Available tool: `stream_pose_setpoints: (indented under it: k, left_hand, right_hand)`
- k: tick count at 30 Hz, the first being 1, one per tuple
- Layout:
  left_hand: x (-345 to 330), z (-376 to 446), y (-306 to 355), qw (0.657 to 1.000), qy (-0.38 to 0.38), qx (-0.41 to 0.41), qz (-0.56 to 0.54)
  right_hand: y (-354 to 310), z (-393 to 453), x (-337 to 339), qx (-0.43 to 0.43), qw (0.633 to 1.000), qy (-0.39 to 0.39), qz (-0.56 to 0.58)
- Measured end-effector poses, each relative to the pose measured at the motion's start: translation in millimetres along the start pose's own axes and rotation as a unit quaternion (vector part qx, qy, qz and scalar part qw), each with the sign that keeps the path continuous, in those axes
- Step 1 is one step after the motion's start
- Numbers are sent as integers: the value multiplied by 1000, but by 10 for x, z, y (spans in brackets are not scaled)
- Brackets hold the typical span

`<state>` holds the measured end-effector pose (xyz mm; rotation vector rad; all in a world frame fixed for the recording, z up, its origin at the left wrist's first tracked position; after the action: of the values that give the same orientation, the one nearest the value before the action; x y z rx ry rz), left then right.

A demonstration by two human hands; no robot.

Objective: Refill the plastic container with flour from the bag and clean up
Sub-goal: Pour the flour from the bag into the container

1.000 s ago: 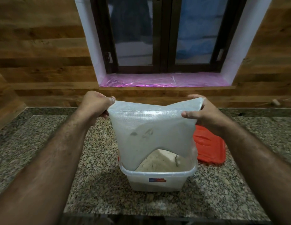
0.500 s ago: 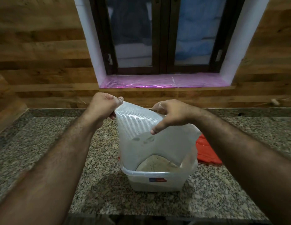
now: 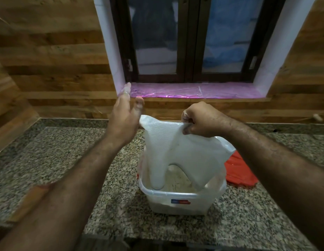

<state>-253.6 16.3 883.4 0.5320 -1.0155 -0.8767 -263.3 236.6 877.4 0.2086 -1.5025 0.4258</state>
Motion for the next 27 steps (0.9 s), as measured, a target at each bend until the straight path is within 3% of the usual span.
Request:
stream_pose_setpoints:
  k: [2,4,7,11,14,15,19,22,27]
  left_hand:
    - [-166,-192,186,988,-98,-95,78]
    - [-357,-343,164,954,-173,-137,202]
    - [-374,-419,237,947,-133,-166,241]
    - [-507,-474,329,937,-176,-167,251]
    - [-274,-454,517,955,-53,-209,206]
    - [-246,-453,530,958,-43,-202,199]
    - [-453,-480,379,955,-167,-118,214]
    - [-393,-461,361,962,-113,-122,216]
    - [-436,-462,308,961,-127,-94,227]
  right_hand:
    - [24,9,30,-2,1000,6,-2]
    - [34,22,39,-5,1000,7,-5]
    - [22,45,47,-4,1000,9,-12]
    - [22,71,37,-10,1000,10,-11]
    - [11,89,57,-8,1000,17,-13]
    - [13,90,71,-10,1000,18,-11]
    - [-10,81,104,-9,1000,16,0]
    - [-23,85,113,-11,1000,19,7]
    - [-29,76,124,-14,999,26,17]
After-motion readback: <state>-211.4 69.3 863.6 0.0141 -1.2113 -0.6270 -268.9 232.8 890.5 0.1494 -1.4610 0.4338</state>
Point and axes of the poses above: each hand's wrist, its own z-axis towards the middle knuckle, its own x-axis out of the back of the hand, y = z × x, the point moved 9 cm from there along z, towards the middle knuckle, and after that the axes turned 6 degrees about -z, right-handed, at the moved point
